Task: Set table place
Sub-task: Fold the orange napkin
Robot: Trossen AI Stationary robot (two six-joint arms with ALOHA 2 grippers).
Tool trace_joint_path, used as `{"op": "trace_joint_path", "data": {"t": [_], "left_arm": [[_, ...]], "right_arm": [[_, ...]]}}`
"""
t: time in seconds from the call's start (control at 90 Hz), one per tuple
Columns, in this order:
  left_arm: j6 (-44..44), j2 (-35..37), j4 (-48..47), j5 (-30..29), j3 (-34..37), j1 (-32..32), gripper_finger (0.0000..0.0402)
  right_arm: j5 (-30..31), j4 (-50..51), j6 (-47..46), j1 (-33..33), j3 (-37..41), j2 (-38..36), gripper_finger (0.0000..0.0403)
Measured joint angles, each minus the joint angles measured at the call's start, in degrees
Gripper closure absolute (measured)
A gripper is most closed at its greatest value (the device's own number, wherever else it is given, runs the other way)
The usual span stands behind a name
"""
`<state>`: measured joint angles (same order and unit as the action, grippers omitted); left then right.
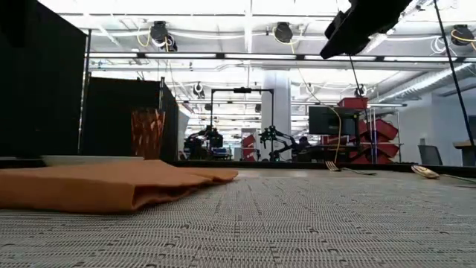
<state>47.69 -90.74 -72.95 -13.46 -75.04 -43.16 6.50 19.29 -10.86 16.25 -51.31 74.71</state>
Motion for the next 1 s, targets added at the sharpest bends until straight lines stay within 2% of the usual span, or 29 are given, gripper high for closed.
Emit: {"op": "trace_joint_path", "data": {"t": [0.189, 0.422, 0.5, 0.556, 0.722, 0.878, 1.0], "left_arm": [[-0.32, -0.02, 5.59, 2.25, 3.37, 0.0, 0.0135], [1.37, -0.02, 6.49, 7.07, 7.09, -1.04, 0.0135], [1.75, -0.02, 6.52, 7.28, 8.39, -1.98, 0.0135], [2.9, -0.02, 6.51, 7.29, 9.22, -2.43, 0.0135], [7.5, -0.02, 7.12, 9.56, 12.25, -2.67, 0.0135], [5.88, -0.02, 13.54, 13.15, 14.84, -2.67, 0.0135], [3.22, -0.13, 16.64, 13.43, 15.49, -2.73, 0.0135]], "right_arm": [[-4.06, -9.8, -1.71, 2.03, 0.0, 10.3, 0.0316], [-7.33, -22.01, -6.85, 3.39, -2.77, 19.97, 0.0316], [-10.87, -26.59, -8.1, 3.83, -3.99, 21.98, 0.0316], [-12.59, -26.64, -8.33, 4.03, -4.72, 22.41, 0.0316], [-12.17, -20.45, -12.06, 4.09, -5.03, 22.36, 0.0316], [-11.88, -20.67, -12.78, 4.9, -5.01, 22.35, 0.0316], [-10.68, -22.93, -13.7, 5.72, -5.01, 22.34, 0.0316]]}}
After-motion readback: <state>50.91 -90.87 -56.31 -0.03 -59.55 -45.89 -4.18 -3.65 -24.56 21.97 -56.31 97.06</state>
